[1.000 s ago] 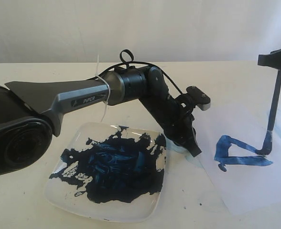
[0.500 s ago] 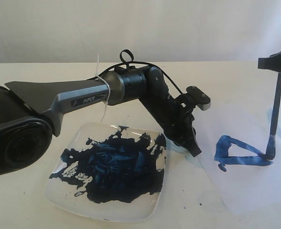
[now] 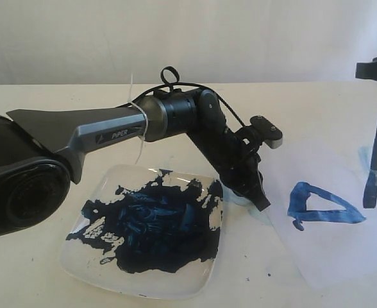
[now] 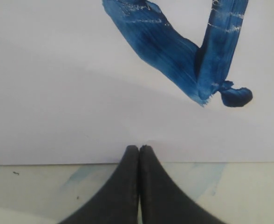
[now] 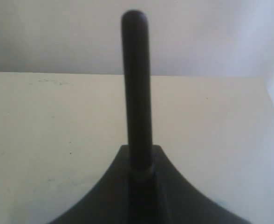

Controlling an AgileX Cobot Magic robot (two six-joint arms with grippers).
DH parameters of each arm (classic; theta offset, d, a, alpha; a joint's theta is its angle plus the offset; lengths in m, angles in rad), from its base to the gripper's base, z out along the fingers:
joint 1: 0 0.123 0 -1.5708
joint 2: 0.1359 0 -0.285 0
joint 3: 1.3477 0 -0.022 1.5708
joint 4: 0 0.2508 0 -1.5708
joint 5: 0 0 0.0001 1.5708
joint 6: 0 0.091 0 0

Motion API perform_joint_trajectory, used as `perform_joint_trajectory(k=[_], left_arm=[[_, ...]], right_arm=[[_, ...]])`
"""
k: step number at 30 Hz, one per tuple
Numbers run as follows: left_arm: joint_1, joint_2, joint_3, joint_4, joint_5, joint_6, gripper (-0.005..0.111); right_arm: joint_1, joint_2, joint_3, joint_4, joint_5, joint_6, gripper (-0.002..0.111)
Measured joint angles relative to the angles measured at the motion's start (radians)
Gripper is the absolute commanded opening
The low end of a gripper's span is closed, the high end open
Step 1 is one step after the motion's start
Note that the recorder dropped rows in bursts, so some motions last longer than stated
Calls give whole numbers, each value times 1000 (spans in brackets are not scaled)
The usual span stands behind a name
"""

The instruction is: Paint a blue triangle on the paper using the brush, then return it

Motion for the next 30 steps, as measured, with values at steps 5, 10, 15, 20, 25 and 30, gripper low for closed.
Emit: perform_joint_trajectory(k=[5,10,15,20,25,30], left_arm=[[0,-33,-78,57,37,0,0],[28,-137,-119,113,43,-55,0],[115,-224,-120,129,135,-73,0],[198,-321,-42,141,251,-75,0],[255,-475,147,155,260,-75,0],[269,-718,391,167,175,-75,0]], right_arm=[[0,-82,0,-1,-34,19,0],[0,-152,0,-1,-44,68,0],[0,-237,0,-17,-71,146,0],[0,-327,0,-166,-96,328,0],[0,-415,0,-207,-146,467,0],[0,-472,0,-211,-208,570,0]])
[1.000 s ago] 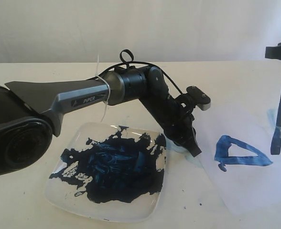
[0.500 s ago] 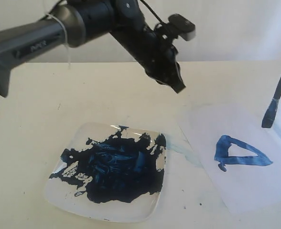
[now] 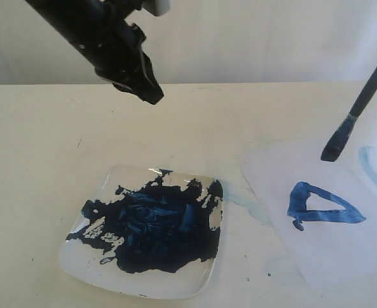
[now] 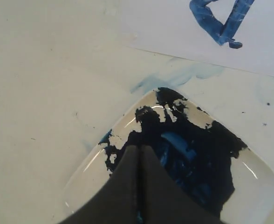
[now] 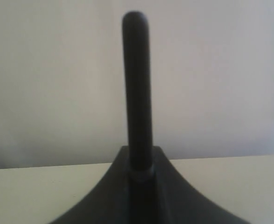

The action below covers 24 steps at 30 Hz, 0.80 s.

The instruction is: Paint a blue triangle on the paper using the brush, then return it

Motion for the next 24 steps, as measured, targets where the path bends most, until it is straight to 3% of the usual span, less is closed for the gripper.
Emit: perform_joint_trajectory(k=[10,14,20,24], left_arm=[[0,-589,509,0,-171,-41,0],[0,-816,657,0,-193,-54,0],[0,-1103,827,64,-200,-147,0],[0,-1234,950,129,-200,-220,0]], right_arm=[[0,8,0,130,-175,94,0],[12,50,0,188,-255,98,0],[113,133,0,285,-244,103,0],[229,199,0,353,-136,103,0]])
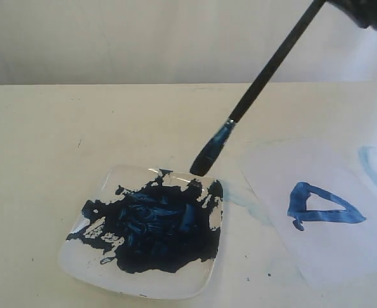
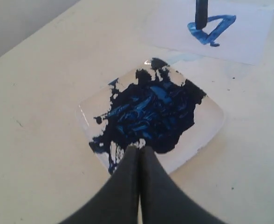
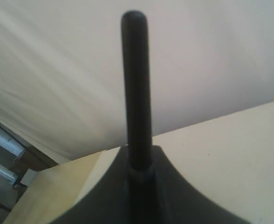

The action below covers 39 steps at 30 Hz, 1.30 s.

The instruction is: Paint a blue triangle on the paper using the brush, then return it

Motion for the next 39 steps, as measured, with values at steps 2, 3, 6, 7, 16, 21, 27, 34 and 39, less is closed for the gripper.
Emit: perform_joint_trajectory(k=[2,3,6,7,16,21,27,34,39], left_arm=[[0,-47,58,26,0,-27,0],[0,-68,90,38,0,-40,0],[0,-115,170,66,-15,-60,0],[0,-121,193,72,-22,-62,0],[0,-142,276,95,-109,-66,0],[0,-142,278,95,-116,-66,0],[0,-142,278,95,-116,-66,0],[0,-142,278,95,-118,-66,0],[0,-142,278,95,-118,-66,0]], right_arm=[[68,35,0,34,60,1,0],[102,56,0,55,92,3,0],[187,122,0,128,170,3,0],[207,142,0,150,191,3,0],[288,346,0,258,228,-1,0],[288,418,0,305,238,-3,0],[288,474,0,418,292,-3,0],[288,541,0,440,331,-3,0],[288,589,0,444,331,-3,0]])
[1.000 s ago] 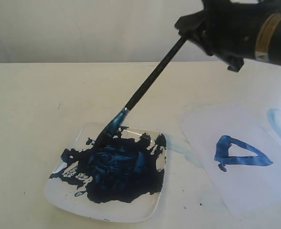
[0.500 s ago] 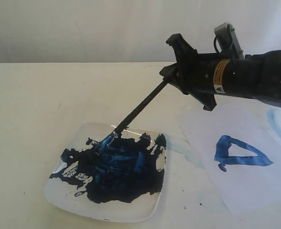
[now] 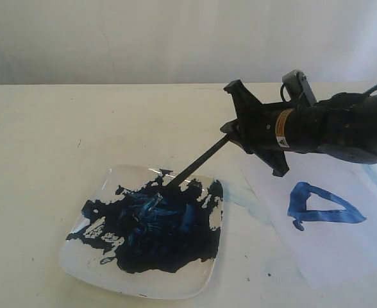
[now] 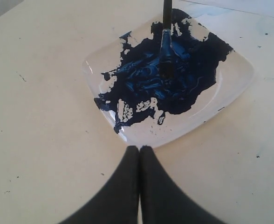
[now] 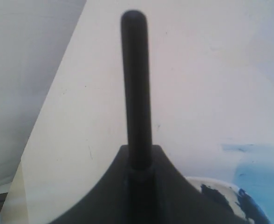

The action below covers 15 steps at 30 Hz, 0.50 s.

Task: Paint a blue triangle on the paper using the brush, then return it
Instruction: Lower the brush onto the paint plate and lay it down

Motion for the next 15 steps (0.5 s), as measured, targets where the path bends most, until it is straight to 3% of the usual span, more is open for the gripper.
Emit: perform_joint_trajectory(k=[15], left_arm=[[0,0,0,-7,0,-1,0]], right_arm=[[0,134,-4,41,49,2,0]])
